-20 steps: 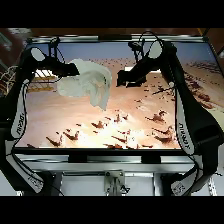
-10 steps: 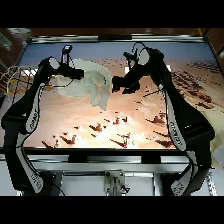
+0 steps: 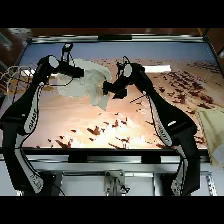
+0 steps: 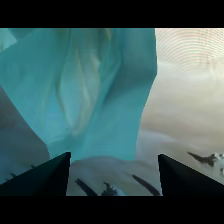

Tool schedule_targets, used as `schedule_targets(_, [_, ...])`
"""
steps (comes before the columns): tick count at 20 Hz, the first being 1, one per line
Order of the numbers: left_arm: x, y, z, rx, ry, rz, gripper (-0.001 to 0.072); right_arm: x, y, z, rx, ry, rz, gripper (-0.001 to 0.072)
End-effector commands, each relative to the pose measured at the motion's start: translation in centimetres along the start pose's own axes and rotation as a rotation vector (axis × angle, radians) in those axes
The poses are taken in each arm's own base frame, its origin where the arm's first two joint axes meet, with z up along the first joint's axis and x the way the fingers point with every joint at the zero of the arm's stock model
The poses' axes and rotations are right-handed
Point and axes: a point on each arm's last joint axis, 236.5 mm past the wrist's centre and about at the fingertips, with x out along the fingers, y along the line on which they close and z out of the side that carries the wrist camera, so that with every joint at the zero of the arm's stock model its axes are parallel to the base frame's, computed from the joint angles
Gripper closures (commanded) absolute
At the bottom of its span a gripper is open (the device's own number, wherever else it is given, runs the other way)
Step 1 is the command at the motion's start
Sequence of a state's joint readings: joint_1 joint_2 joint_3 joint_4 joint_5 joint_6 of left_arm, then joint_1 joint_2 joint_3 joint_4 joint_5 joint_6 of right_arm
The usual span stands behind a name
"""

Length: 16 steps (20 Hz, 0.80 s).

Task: Fold the shirts.

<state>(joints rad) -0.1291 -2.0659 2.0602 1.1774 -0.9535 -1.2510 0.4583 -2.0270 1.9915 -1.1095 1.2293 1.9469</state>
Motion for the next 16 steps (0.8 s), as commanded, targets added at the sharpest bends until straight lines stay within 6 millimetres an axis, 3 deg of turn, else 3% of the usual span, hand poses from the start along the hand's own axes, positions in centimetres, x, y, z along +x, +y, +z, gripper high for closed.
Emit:
schedule_targets(1, [-1.0,-0.8,0.6,0.025,-0.006,-0.007,0.0652,2.6,1.3,0.6,0.112,-0.008,0.087,0.0048])
schedule_targets(5, [-1.8,-1.3,1.3,0.034,-0.023,-0.008,0.0652,4.8,1.0,-0.8,0.16,0.036,0.061,0.0074])
schedule_targets(8, [-2.4,-1.4,1.7,0.037,-0.034,-0.007,0.0652,6.0,0.6,-1.6,0.157,0.039,0.006,0.0299])
schedule_targets(10, [-2.9,-1.6,2.1,0.04,-0.043,-0.007,0.0652,6.0,0.2,-1.4,0.141,0.027,-0.016,0.0628])
schedule_targets(11, [-3.3,-1.8,2.3,0.043,-0.045,-0.009,0.0652,5.8,-0.3,-1.1,0.12,0.012,-0.039,0.0634])
schedule_targets(14, [-6.9,-4.1,4.2,0.087,-0.088,-0.022,0.0653,2.5,-2.2,0.0,-0.002,-0.047,-0.164,0.0634])
schedule_targets(16, [-11.3,-6.9,7.3,0.122,-0.186,-0.035,0.0653,-3.2,-2.3,2.0,-0.141,-0.158,-0.247,0.0634])
